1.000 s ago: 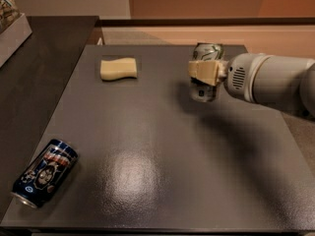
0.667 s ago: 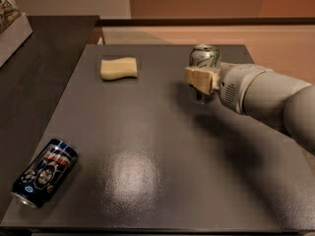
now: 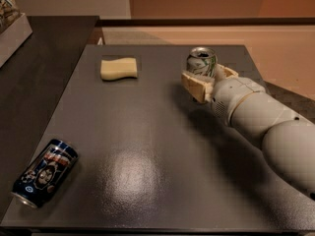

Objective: Place 7up can upright

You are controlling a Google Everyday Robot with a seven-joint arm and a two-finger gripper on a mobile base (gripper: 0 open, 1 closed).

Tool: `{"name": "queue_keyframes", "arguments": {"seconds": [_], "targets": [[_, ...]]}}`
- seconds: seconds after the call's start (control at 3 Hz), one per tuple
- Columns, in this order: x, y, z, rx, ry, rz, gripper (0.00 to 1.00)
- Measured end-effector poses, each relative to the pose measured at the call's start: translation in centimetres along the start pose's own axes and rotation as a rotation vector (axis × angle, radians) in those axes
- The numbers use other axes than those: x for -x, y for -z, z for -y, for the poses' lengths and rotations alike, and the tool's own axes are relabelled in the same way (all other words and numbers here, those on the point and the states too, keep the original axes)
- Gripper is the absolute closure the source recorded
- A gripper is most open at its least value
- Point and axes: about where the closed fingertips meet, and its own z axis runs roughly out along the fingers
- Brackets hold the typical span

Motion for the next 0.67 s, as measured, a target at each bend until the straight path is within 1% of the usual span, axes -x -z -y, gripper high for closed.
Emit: {"name": "queue_keyframes", "arguments": {"seconds": [0.33, 0.67], "targets": [[1.0, -0.3, -0.2, 0.013, -0.013, -0.015, 1.00], [2.2, -0.6, -0.7, 0.031, -0.030, -0.014, 1.00]]}}
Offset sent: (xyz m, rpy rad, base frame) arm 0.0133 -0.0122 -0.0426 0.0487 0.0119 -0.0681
